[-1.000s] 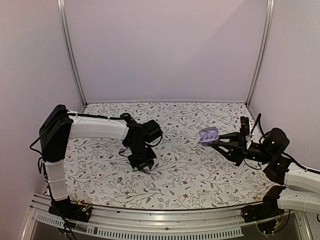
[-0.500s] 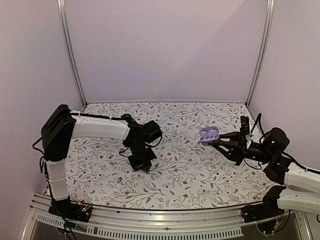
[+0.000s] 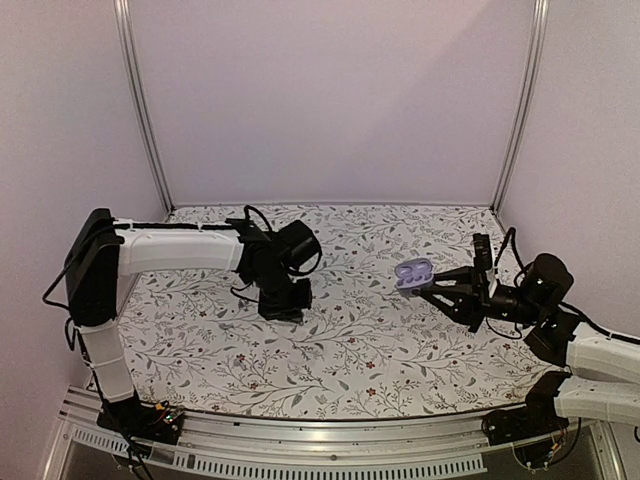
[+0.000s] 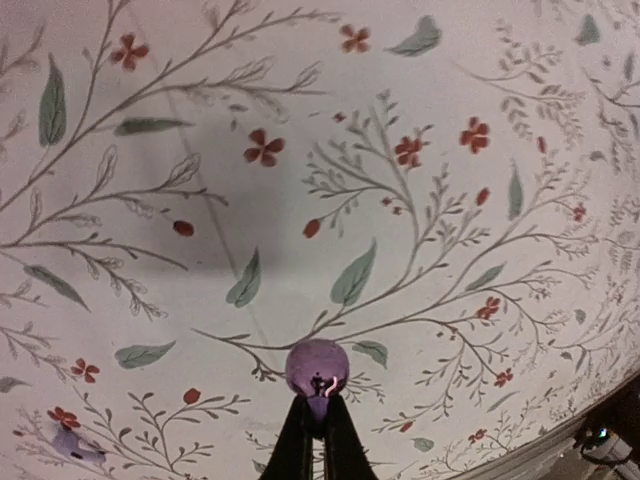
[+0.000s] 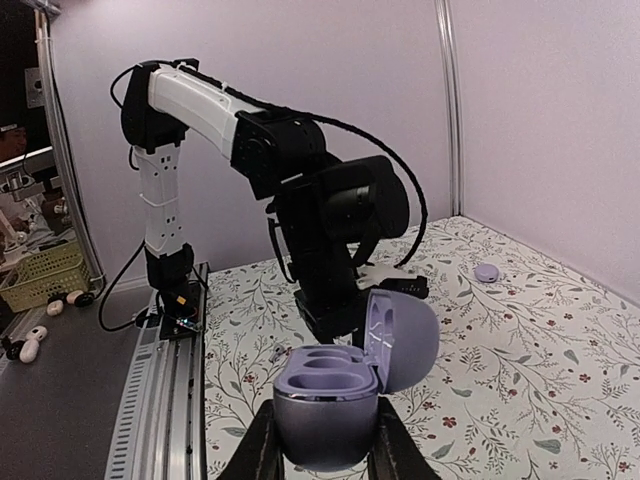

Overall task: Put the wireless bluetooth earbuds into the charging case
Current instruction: Pick up the right earbud from the center of the board, then insert the right earbud into the right side groove of the charging case.

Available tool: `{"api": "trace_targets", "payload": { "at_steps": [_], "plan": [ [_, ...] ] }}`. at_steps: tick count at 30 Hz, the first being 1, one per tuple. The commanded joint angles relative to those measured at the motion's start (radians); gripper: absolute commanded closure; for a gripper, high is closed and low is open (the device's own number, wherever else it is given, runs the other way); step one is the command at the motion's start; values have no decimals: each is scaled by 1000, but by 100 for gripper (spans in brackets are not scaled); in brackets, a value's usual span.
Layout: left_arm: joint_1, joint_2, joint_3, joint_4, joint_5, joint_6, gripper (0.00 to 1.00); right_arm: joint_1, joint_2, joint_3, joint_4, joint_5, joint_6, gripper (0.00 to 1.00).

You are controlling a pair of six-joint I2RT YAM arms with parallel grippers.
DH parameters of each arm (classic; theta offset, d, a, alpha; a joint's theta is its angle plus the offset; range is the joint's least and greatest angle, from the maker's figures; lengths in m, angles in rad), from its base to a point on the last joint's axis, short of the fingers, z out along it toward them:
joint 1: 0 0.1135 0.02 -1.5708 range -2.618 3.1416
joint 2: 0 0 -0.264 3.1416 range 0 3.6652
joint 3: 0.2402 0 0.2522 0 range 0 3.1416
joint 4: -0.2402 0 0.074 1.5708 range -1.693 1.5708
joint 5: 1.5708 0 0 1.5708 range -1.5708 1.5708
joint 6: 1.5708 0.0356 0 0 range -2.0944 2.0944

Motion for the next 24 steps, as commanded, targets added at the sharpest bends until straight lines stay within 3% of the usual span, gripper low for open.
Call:
{"api": "trace_targets", "payload": {
  "at_steps": [1,5,10,15,19,24],
  "plan": [
    [3,-241,-29,198,-48,505,100,-5,14,64,-42,-74,8,98],
    [9,-448,-135,361,0,782,100,-5,22,105,-87,-95,2,97],
    [-11,-625,-245,502,214,1069,100,-4,62,142,-108,-142,7,98],
    [-45,-652,-192,364,397,1270,100,13,154,197,-146,-178,11,100],
    [-128,-608,-113,227,407,1374,100,52,215,217,-141,-181,-5,100],
    [-190,-540,-17,169,453,1397,100,94,278,221,-132,-168,-57,100]
  ]
}}
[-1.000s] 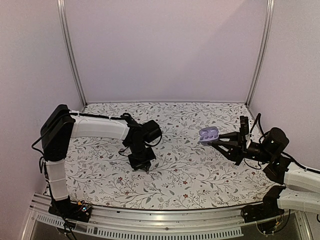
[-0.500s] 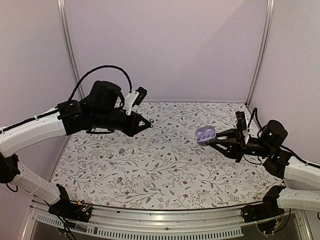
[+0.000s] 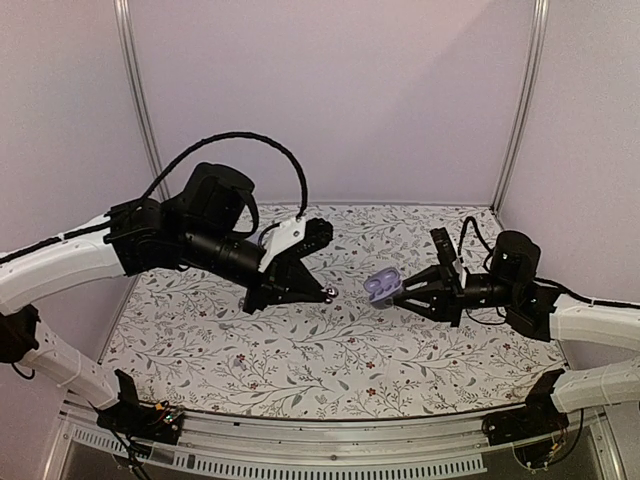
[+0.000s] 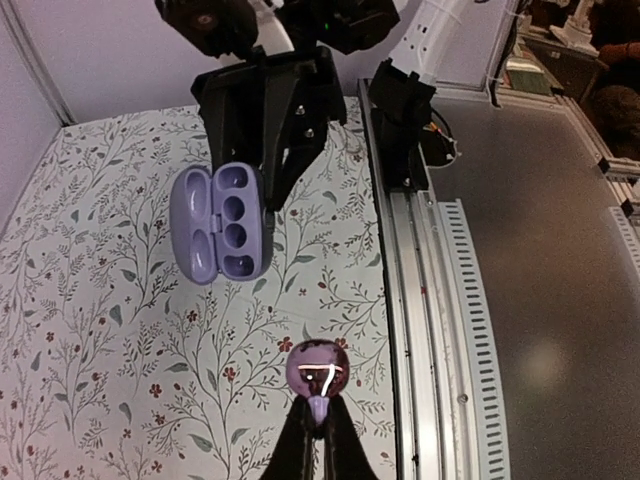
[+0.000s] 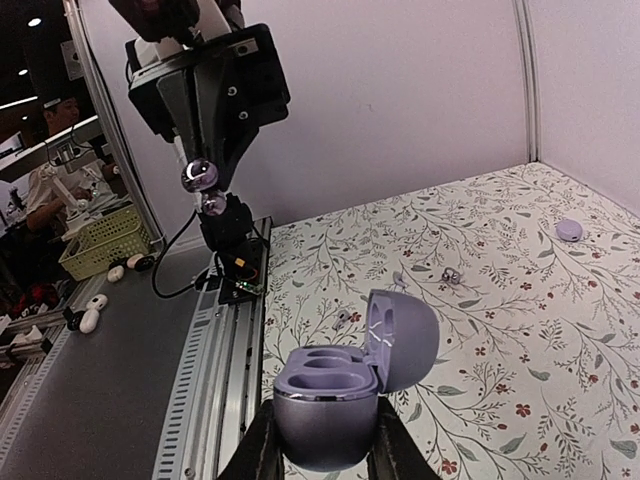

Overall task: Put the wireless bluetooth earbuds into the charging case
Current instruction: Insert the right earbud into the right side groove of the charging case.

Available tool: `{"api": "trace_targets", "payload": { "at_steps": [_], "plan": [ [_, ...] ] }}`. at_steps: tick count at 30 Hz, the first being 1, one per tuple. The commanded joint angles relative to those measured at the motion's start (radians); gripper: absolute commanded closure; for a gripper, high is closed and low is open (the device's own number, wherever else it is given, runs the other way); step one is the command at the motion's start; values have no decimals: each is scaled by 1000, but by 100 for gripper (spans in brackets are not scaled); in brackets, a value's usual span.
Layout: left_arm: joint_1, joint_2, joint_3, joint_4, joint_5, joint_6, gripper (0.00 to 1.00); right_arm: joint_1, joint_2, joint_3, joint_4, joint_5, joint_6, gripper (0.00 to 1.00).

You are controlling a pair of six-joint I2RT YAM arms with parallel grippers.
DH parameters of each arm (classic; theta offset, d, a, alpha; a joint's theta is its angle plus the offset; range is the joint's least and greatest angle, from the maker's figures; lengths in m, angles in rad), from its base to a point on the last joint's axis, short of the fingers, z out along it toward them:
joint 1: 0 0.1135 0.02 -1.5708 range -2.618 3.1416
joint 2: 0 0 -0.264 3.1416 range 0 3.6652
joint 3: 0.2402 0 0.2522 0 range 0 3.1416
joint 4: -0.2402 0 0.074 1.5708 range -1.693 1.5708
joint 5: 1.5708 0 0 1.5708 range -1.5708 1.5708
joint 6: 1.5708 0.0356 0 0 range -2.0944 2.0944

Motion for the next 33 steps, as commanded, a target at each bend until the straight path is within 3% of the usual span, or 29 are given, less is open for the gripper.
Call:
{"api": "trace_targets", "payload": {
  "at_steps": [1,9,33],
  "plan": [
    [-54,61,105,-89,69,75,100,36,45,29,6,-4,-59,100],
    [-100,257,304,-236,-47,40,100,111,101,48,49,44,-110,100],
    [-109,358,382,-260,-136,7,100,161,143,68,55,38,-186,100]
  ]
}}
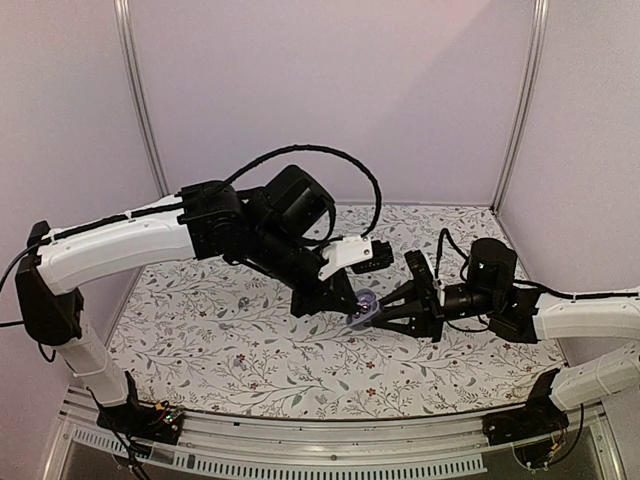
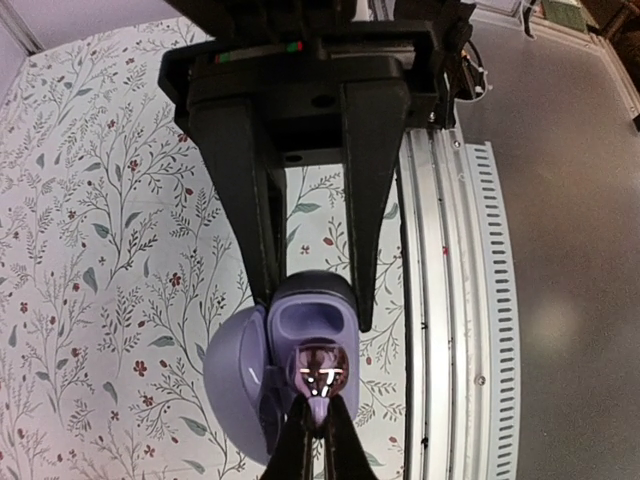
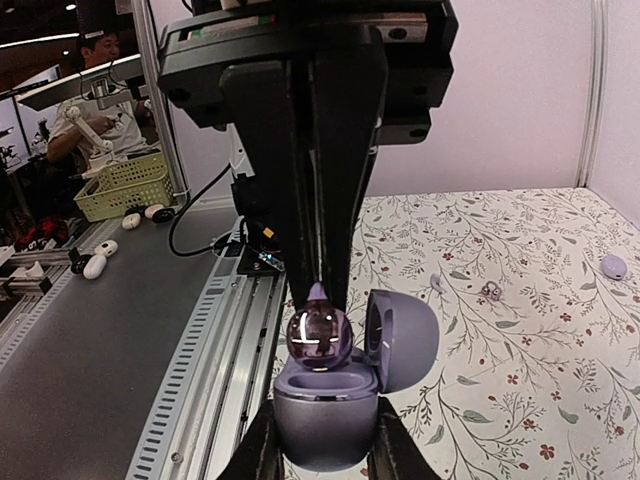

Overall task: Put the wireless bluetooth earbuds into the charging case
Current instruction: Insert the right earbud into the right side groove of the charging case.

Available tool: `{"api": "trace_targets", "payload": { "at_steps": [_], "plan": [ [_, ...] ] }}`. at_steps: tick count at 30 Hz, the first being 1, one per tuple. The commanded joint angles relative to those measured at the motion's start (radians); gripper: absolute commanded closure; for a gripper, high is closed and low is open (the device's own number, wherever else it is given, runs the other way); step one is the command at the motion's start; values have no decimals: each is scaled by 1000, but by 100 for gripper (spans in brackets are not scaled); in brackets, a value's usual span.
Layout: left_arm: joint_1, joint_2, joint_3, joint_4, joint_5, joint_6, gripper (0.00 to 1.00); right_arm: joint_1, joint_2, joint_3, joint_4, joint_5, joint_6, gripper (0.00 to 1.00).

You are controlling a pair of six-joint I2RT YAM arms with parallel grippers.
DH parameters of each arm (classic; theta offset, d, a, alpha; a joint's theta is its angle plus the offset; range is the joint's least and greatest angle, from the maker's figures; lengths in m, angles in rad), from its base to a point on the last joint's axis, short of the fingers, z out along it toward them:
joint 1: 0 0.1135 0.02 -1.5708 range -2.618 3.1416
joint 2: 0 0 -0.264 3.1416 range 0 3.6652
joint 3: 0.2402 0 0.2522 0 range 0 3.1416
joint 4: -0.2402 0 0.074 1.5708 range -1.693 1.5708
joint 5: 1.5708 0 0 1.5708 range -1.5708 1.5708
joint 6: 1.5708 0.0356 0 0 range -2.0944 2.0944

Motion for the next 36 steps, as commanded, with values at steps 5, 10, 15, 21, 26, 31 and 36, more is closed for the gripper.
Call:
{"api": "trace_targets", "payload": {
  "at_steps": [5,10,15,21,26,31,36],
  "plan": [
    [-18,26,40,6,-2,-18,100,11,16,37,5,19,-17,100],
    [-18,28,57,-7,1,-17,100,11,32,39,2,24,-15,100],
    [-18,24,77,-28,1,-11,100,12,34,41,1,31,-14,100],
    [-19,29,55,-30,8,-10,100,11,21,41,1,37,-12,100],
    [-19,24,43,-20,-4,-15,100,11,2,43,6,19,-10,100],
    [-19,23,32,-14,-10,-17,100,11,-5,44,19,5,-2,100],
    [-20,26,17,-2,-24,-20,100,11,-18,44,34,-9,9,100]
  ]
}}
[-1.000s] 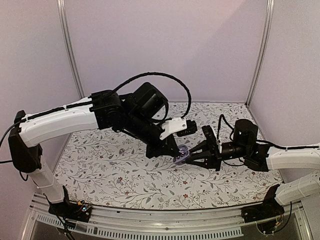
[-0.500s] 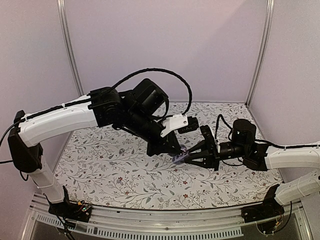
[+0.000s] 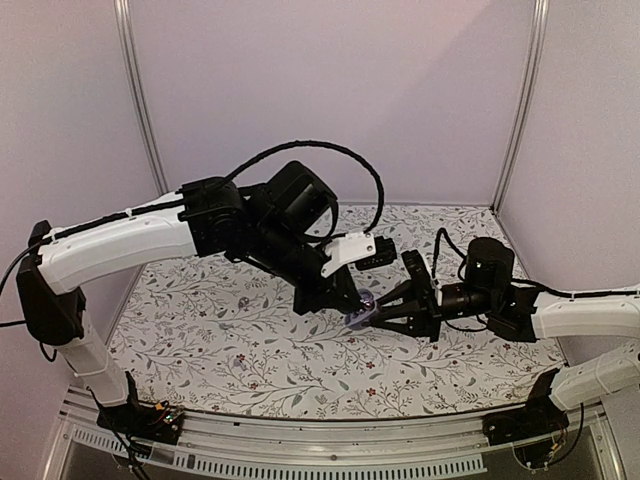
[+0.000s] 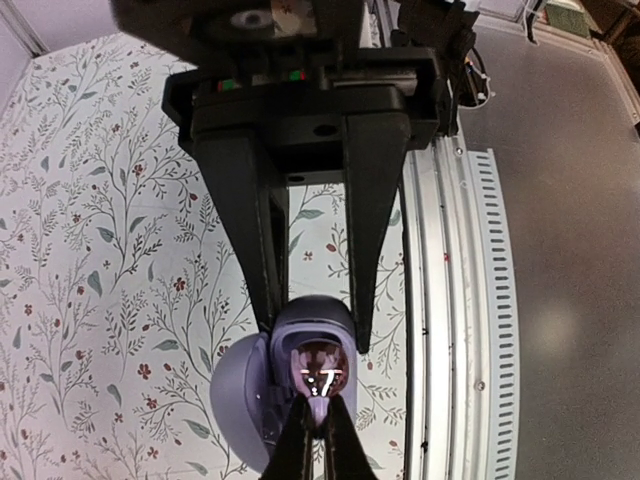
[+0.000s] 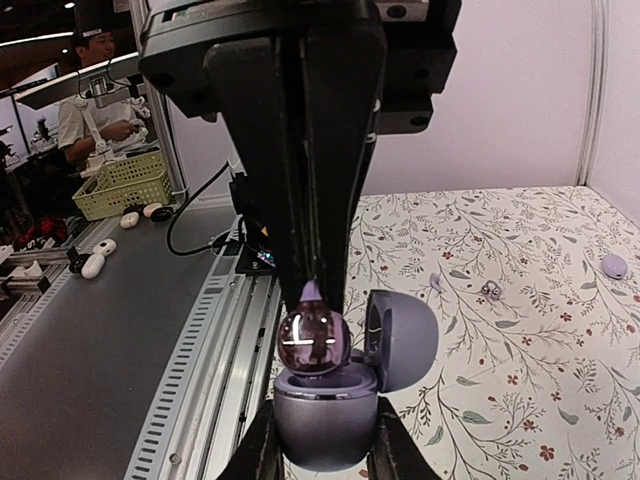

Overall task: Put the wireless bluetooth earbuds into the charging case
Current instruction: Insert the right earbud into the right side groove of the charging case.

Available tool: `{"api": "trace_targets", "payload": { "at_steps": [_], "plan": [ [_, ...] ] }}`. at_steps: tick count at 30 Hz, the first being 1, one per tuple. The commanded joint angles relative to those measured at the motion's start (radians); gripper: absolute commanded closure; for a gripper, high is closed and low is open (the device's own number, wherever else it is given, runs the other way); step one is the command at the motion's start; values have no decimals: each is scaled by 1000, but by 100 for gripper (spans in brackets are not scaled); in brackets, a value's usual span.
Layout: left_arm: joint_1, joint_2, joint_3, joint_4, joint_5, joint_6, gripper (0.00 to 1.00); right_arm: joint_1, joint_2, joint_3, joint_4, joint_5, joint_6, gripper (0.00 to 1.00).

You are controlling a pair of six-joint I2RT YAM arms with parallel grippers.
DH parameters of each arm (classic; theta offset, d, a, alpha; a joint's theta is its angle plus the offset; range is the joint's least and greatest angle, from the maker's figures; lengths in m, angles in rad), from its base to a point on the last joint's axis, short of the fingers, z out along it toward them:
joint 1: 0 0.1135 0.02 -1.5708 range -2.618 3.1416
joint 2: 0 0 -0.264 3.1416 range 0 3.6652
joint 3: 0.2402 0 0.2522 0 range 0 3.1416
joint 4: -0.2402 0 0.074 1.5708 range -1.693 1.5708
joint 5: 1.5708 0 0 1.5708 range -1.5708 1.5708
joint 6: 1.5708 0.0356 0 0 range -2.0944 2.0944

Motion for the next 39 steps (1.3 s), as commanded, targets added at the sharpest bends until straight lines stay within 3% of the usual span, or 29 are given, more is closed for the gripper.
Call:
{"api": "trace_targets", "payload": {
  "at_steps": [1,22,24,28,39],
  "plan": [
    [-15,8,-21,14,-22,-8,100,6,-34,29,50,-24,19,100],
    [-43,85,36,-64,-34,18,100,9,-29,38,32,-22,7,100],
    [-46,85,38,-63,-37,17,95,9,-29,38,32,-23,7,100],
    [-46,64,38,-60,-49,16,75,10,-33,32,34,-16,5,100],
    [-42,-115,-1,21,-108,35,58,9,-30,19,51,7,15,100]
  ]
}}
